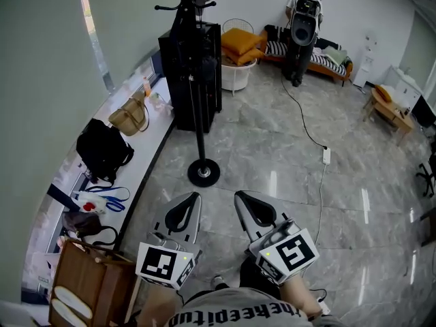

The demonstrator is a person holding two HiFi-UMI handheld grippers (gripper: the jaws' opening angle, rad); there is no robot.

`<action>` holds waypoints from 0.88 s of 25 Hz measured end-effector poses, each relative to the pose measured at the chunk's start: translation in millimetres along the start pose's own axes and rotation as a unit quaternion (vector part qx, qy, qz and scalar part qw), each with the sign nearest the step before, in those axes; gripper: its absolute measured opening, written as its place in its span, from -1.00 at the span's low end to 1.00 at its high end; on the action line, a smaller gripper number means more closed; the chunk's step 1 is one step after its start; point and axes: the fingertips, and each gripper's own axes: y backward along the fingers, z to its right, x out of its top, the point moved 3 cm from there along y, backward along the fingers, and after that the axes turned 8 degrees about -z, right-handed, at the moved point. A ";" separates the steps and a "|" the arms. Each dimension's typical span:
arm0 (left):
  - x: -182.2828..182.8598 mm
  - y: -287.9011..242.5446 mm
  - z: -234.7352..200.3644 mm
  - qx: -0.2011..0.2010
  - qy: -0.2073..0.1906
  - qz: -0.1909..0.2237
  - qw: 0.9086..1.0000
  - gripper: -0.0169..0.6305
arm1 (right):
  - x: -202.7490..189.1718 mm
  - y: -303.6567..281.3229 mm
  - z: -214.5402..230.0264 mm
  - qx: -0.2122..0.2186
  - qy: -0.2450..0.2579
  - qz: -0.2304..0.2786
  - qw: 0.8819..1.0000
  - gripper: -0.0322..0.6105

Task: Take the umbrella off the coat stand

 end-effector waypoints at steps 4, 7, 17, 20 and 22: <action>-2.2 -10.0 -6.7 0.008 0.006 -0.002 1.000 -0.90 | -10.1 -8.2 17.3 -0.011 -0.011 -0.023 1.000 -0.87; -1.5 -20.8 -7.1 0.014 0.005 -0.003 1.000 -0.90 | -10.1 -12.6 30.6 -0.004 -0.021 -0.022 1.000 -0.87; 9.1 -76.2 -4.9 0.043 0.005 0.001 0.999 -0.90 | -3.0 -34.3 85.4 0.031 -0.013 -0.018 0.999 -0.87; 12.1 -95.8 -4.1 0.052 0.008 0.001 0.999 -0.90 | 0.1 -41.9 105.6 0.042 -0.012 -0.017 0.999 -0.87; 13.7 -108.1 -3.7 0.057 0.010 0.001 0.998 -0.90 | 1.2 -46.6 118.3 0.048 -0.012 -0.018 0.999 -0.87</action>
